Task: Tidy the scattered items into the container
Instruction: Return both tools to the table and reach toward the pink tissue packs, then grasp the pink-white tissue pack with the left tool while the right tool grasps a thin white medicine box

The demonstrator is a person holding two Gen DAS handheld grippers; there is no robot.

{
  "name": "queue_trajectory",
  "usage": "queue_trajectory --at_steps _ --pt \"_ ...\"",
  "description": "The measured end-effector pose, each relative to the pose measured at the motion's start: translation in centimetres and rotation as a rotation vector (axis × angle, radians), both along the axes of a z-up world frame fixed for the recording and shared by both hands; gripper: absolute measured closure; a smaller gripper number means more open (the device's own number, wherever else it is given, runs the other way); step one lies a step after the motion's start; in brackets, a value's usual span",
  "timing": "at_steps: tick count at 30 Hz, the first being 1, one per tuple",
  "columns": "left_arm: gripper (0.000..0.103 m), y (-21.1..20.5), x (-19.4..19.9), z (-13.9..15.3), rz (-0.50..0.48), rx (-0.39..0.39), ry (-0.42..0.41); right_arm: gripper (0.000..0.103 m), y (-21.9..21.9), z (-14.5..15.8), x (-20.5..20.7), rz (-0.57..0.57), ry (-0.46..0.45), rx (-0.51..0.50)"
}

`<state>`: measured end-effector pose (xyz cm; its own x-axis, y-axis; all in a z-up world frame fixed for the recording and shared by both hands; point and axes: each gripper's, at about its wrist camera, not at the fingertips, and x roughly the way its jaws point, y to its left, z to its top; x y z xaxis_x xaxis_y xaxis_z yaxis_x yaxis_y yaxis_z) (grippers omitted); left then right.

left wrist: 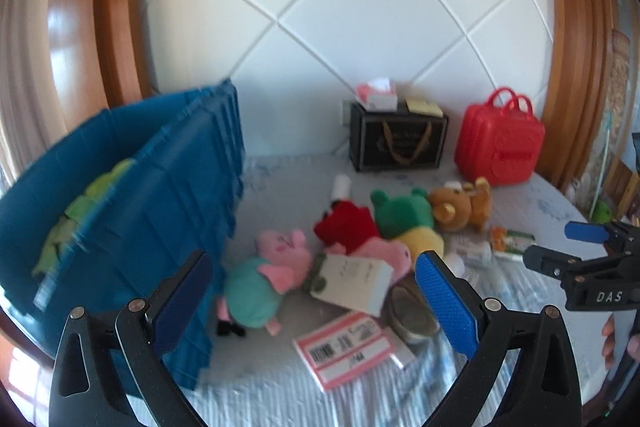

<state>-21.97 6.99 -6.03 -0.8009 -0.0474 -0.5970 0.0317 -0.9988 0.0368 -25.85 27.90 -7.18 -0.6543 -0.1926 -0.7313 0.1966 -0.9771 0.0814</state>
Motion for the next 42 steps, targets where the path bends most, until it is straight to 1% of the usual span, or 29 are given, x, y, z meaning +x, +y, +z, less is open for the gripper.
queue_trajectory --at_steps 2,4,6,8,10,12,17,21,24,29,30,32,33,34,36,37,38,39,40,42 --pt "0.001 0.6 -0.4 -2.7 -0.008 -0.023 -0.048 0.0 0.8 -2.2 -0.2 -0.005 -0.047 -0.018" --pt "0.001 0.7 -0.9 -4.7 -0.016 -0.04 -0.086 0.0 1.1 -4.2 -0.1 -0.003 -0.086 -0.037" --pt "0.001 0.5 -1.4 -7.0 -0.035 -0.043 -0.126 0.0 0.9 -6.1 -0.2 -0.011 -0.117 -0.041" --pt "0.001 0.1 -1.7 -9.0 -0.052 -0.042 -0.149 0.0 0.6 -7.9 -0.2 -0.021 -0.135 -0.049" --pt "0.001 -0.5 -2.0 -11.4 -0.092 -0.039 -0.17 0.0 0.1 -9.9 -0.1 -0.036 -0.152 -0.06" --pt "0.001 -0.8 -2.3 -13.5 -0.155 -0.04 -0.182 0.0 -0.4 -12.1 0.3 -0.068 -0.174 -0.065" --pt "0.001 -0.8 -3.3 -18.2 -0.303 -0.09 -0.195 0.0 -1.5 -17.1 1.2 -0.144 -0.218 -0.082" --pt "0.001 -0.4 -4.6 -21.0 -0.365 -0.131 -0.22 0.0 -2.7 -19.7 1.3 -0.18 -0.229 -0.094" --pt "0.0 -0.6 -5.6 -21.5 -0.413 -0.063 -0.208 0.0 -3.6 -20.7 1.0 -0.189 -0.227 -0.078" --pt "0.0 -0.9 -6.4 -21.9 -0.458 -0.003 -0.209 0.0 -4.4 -21.8 0.4 -0.202 -0.22 -0.059" --pt "0.0 -1.1 -6.3 -21.8 -0.465 -0.005 -0.212 0.0 -4.4 -22.0 0.3 -0.207 -0.222 -0.06" --pt "0.0 -1.3 -5.7 -21.5 -0.487 -0.047 -0.202 0.002 -4.8 -22.2 0.0 -0.189 -0.228 -0.044" --pt "0.0 -1.4 -5.4 -21.4 -0.494 -0.072 -0.193 0.008 -5.1 -22.2 -0.2 -0.177 -0.229 -0.025" --pt "0.0 -1.5 -5.2 -21.3 -0.5 -0.087 -0.189 0.019 -5.4 -22.2 -0.2 -0.168 -0.229 -0.01" --pt "0.0 -1.2 -5.2 -21.7 -0.527 -0.098 -0.213 0.031 -5.7 -22.3 -0.3 -0.147 -0.234 -0.002" --pt "0.0 -1.0 -5.2 -22.0 -0.534 -0.11 -0.225 0.031 -5.9 -22.5 -0.6 -0.135 -0.243 -0.008" --pt "0.0 -0.8 -5.0 -22.3 -0.541 -0.135 -0.217 0.03 -6.1 -22.8 -0.8 -0.12 -0.249 -0.002" --pt "0.0 -0.7 -4.8 -22.4 -0.548 -0.156 -0.205 0.031 -6.5 -22.9 -1.1 -0.101 -0.244 0.028" --pt "0.0 -0.6 -4.8 -22.5 -0.552 -0.163 -0.201 0.031 -6.9 -22.9 -1.3 -0.08 -0.239 0.046" --pt "0.0 -0.6 -5.3 -22.7 -0.536 -0.143 -0.207 0.031 -7.4 -23.1 -1.8 -0.059 -0.219 0.072"
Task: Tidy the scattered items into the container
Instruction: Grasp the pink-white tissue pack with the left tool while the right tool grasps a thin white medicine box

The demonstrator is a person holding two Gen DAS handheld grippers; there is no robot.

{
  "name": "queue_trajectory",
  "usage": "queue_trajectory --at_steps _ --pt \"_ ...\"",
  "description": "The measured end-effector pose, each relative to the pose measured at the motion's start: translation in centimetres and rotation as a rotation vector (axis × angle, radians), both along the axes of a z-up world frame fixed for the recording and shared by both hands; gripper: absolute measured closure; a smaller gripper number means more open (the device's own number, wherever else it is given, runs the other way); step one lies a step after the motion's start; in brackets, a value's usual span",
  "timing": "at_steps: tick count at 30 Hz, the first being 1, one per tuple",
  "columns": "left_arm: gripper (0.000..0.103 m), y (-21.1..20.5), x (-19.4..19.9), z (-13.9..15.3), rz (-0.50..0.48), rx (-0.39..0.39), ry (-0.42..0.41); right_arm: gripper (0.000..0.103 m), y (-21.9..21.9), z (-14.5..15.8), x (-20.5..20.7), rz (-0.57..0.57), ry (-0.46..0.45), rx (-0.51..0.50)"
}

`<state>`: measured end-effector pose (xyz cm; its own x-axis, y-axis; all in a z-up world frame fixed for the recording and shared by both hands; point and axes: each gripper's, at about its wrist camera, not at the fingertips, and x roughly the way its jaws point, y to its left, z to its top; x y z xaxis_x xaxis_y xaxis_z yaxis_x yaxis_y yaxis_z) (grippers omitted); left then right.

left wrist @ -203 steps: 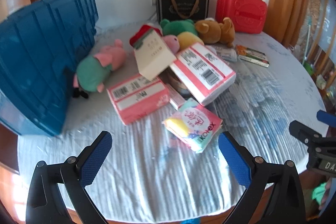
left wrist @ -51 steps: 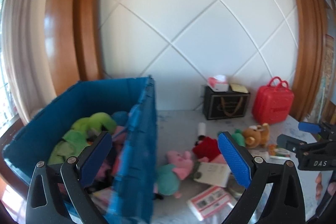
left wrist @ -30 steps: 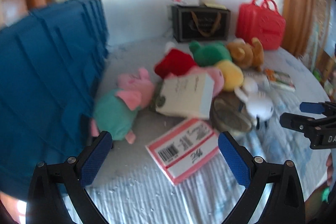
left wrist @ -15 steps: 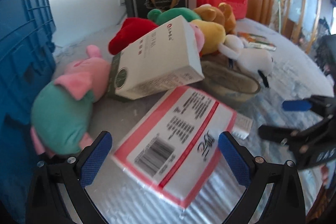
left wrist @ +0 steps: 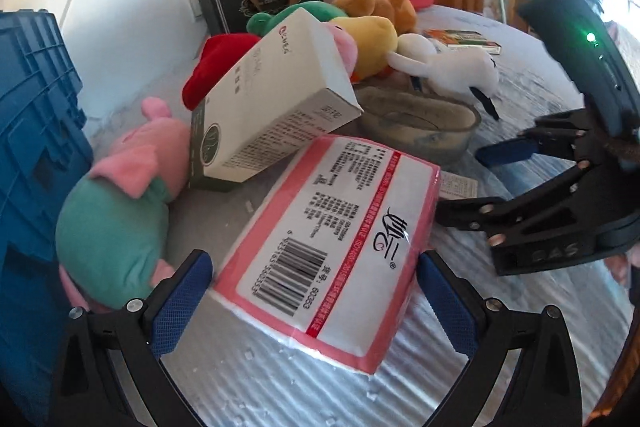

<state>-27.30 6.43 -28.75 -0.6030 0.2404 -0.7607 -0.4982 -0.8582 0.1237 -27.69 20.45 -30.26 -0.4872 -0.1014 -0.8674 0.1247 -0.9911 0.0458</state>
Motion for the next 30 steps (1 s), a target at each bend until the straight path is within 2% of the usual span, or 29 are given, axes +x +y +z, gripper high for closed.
queue_trajectory --at_steps 2,4,6,7,9,12,15,18,21,24,26,27,28,30 --pt "0.0 0.1 -0.3 -0.1 0.029 0.018 -0.005 0.039 -0.3 0.0 -0.4 0.003 0.006 0.043" --pt "0.002 0.4 -0.3 -0.1 0.063 0.02 -0.005 0.061 0.0 0.2 -0.1 -0.002 0.002 0.042" --pt "0.004 0.6 0.0 0.0 0.113 0.028 -0.023 0.068 0.9 0.4 0.6 -0.024 -0.007 0.027" --pt "0.005 0.7 0.3 0.1 0.137 0.036 -0.04 0.078 1.5 0.4 1.1 -0.037 -0.018 0.012" --pt "0.005 0.9 1.1 0.3 0.168 0.049 -0.07 0.082 2.7 0.6 2.2 -0.063 -0.046 0.003" --pt "0.005 1.7 3.0 0.6 0.167 0.077 -0.124 0.082 3.9 0.8 3.8 -0.067 -0.089 -0.028" --pt "0.004 2.3 4.0 0.9 0.172 0.061 -0.143 0.082 4.5 1.2 4.4 -0.048 -0.088 -0.037" --pt "0.001 2.6 3.6 1.1 0.179 0.016 -0.12 0.081 4.6 1.7 4.1 -0.01 -0.068 -0.031" --pt "0.0 3.1 2.2 -0.3 0.202 0.002 -0.165 0.074 4.3 2.0 4.1 0.012 -0.062 -0.026" --pt "0.005 1.9 2.0 -0.1 0.329 0.034 -0.147 0.065 4.1 2.1 3.9 0.044 -0.045 -0.018" --pt "0.005 0.3 2.2 0.1 0.441 0.029 -0.136 0.06 3.7 2.2 3.5 0.076 -0.026 -0.018" --pt "0.005 -0.5 2.4 0.1 0.483 0.027 -0.136 0.054 3.8 2.1 2.9 0.088 -0.022 -0.017" --pt "0.005 -1.1 2.5 0.1 0.509 0.029 -0.139 0.049 3.5 2.0 2.6 0.1 -0.018 -0.016" --pt "0.005 -2.0 2.8 0.1 0.542 0.037 -0.138 0.048 3.6 1.8 1.0 0.12 -0.01 -0.015"
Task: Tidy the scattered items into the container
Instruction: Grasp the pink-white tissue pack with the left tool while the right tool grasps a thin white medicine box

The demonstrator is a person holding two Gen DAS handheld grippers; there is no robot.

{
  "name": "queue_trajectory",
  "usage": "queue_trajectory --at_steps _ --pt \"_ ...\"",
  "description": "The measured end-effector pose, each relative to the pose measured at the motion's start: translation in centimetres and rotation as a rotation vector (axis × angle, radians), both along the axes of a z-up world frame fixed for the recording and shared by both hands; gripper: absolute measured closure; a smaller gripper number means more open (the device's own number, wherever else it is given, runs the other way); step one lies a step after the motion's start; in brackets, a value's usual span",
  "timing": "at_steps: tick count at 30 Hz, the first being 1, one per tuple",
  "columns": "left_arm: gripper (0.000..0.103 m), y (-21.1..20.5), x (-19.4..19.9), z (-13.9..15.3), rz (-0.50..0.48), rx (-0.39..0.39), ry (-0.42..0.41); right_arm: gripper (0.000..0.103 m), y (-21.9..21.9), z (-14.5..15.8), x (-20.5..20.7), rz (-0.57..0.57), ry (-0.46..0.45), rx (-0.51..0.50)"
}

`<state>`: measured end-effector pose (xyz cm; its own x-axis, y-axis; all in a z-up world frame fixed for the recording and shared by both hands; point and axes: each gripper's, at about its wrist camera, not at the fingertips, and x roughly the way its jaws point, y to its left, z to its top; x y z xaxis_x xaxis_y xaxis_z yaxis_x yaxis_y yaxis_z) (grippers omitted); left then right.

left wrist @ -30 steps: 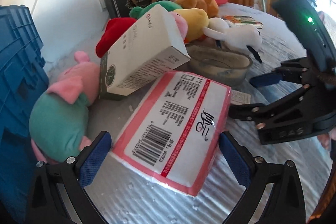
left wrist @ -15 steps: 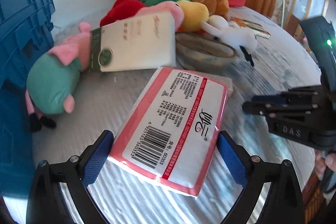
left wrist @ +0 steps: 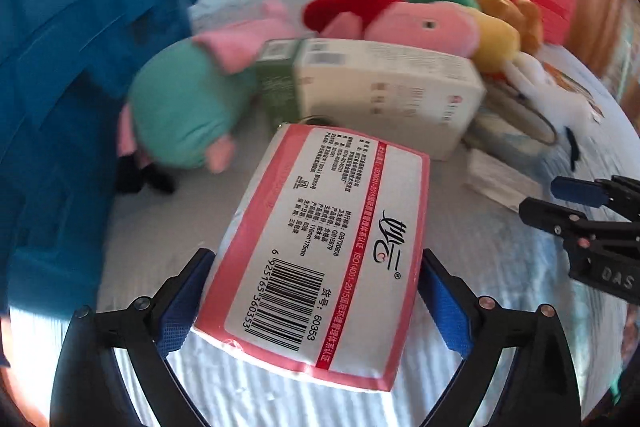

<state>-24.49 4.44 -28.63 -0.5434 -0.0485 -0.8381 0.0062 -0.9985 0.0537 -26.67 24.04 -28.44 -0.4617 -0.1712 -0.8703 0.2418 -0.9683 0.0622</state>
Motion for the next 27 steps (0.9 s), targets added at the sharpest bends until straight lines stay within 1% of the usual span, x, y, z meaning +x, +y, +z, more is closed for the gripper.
queue_trajectory --at_steps 4,6,8,9,11,14,15,17,19,21,23,24,25,27 --pt "0.005 -0.2 0.3 0.0 0.034 0.015 0.008 0.048 -1.0 -0.7 -1.1 0.019 0.019 -0.018" --pt "0.005 0.0 0.4 0.0 0.04 0.009 0.015 0.049 -1.6 -1.2 -1.3 0.013 0.008 -0.004" --pt "0.005 0.1 0.5 -0.2 0.044 0.007 0.02 0.063 -2.2 -1.2 -0.9 0.034 0.016 0.034" --pt "0.005 0.1 0.6 -0.2 0.043 0.007 0.023 0.069 -2.5 -1.2 -0.7 0.046 0.015 0.043" --pt "0.004 0.4 0.3 -0.3 0.047 0.007 0.027 0.069 -2.8 -1.2 -0.5 0.06 0.019 0.057" --pt "0.004 0.6 0.3 -0.3 0.046 -0.003 0.033 0.068 -2.8 -1.2 -0.7 0.052 0.022 0.044" --pt "0.003 0.6 0.3 -0.4 0.047 -0.006 0.035 0.066 -2.7 -1.2 -0.7 0.048 0.021 0.036" --pt "0.003 0.5 0.3 -0.4 0.054 -0.005 0.037 0.06 -2.7 -1.3 -0.5 0.055 0.025 0.014" --pt "0.003 0.6 0.3 -0.4 0.057 -0.009 0.041 0.051 -2.8 -1.3 -0.3 0.061 0.028 0.0" --pt "0.004 0.7 0.4 -0.4 0.056 -0.015 0.048 0.049 -3.1 -1.4 -0.2 0.05 0.03 0.0" --pt "0.005 0.6 0.5 -0.2 0.057 -0.012 0.048 0.05 -3.5 -1.4 -0.1 0.049 0.034 0.028" --pt "0.005 0.6 0.6 -0.1 0.059 -0.01 0.047 0.06 -3.7 -1.4 0.0 0.048 0.04 0.057" --pt "0.005 0.6 0.7 0.0 0.06 -0.01 0.048 0.076 -3.8 -1.3 0.2 0.05 0.045 0.07" --pt "0.006 0.8 1.2 0.6 0.058 -0.02 0.061 0.077 -3.6 -1.0 0.6 0.058 0.021 0.023"
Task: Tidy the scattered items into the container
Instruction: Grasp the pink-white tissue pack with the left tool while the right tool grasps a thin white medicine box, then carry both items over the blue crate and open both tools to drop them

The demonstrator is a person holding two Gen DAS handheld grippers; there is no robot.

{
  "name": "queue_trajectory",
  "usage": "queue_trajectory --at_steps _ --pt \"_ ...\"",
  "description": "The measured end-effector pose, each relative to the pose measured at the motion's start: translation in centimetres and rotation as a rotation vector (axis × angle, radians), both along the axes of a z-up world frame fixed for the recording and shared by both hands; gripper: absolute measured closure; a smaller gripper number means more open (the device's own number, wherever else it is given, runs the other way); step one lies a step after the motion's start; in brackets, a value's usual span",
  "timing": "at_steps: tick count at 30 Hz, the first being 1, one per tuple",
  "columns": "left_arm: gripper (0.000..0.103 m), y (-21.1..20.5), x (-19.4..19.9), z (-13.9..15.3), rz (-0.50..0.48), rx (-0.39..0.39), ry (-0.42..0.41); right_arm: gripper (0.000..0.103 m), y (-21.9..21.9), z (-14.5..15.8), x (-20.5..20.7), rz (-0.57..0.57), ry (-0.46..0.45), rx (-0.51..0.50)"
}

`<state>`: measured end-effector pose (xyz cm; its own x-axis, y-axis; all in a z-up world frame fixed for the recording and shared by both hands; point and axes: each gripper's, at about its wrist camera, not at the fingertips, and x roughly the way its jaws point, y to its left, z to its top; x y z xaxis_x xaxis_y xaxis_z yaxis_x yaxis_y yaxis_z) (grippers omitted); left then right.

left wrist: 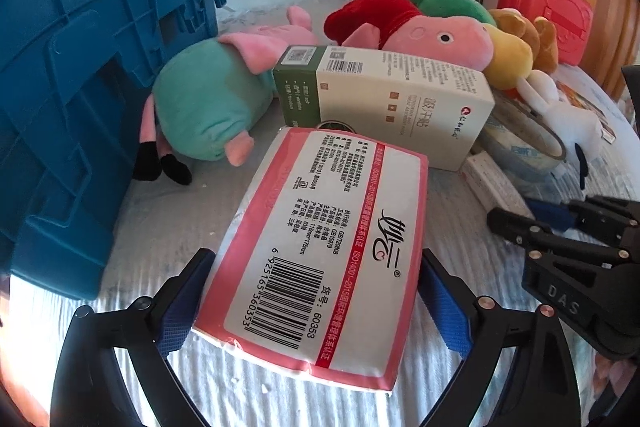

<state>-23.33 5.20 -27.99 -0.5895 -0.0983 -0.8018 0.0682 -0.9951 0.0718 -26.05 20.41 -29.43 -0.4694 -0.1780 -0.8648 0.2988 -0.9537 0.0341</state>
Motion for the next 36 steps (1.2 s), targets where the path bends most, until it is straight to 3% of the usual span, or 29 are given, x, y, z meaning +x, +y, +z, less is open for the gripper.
queue_trajectory --at_steps 4,8,18,20,25,29,36 --pt "0.006 0.5 0.7 2.1 -0.003 -0.016 0.036 0.077 0.1 1.4 1.4 0.018 0.018 -0.011" --pt "0.006 1.4 1.5 5.9 -0.012 -0.014 0.1 0.077 0.5 4.7 2.9 0.034 0.067 -0.03" --pt "0.006 2.7 3.1 18.9 -0.015 -0.013 0.317 0.077 1.7 17.0 1.5 0.063 0.295 -0.045" --pt "0.006 2.1 3.5 21.4 -0.011 -0.011 0.359 0.077 1.3 20.7 2.2 0.077 0.354 -0.05" --pt "0.006 -2.3 4.2 27.7 0.041 -0.038 0.47 0.077 -1.3 27.2 3.5 0.123 0.454 -0.09" --pt "0.005 -8.4 5.3 31.4 0.101 -0.092 0.546 0.077 -6.6 31.2 3.6 0.184 0.528 -0.143" --pt "0.005 -21.6 5.2 32.5 0.237 -0.166 0.52 0.077 -20.3 33.5 2.8 0.326 0.568 -0.194"
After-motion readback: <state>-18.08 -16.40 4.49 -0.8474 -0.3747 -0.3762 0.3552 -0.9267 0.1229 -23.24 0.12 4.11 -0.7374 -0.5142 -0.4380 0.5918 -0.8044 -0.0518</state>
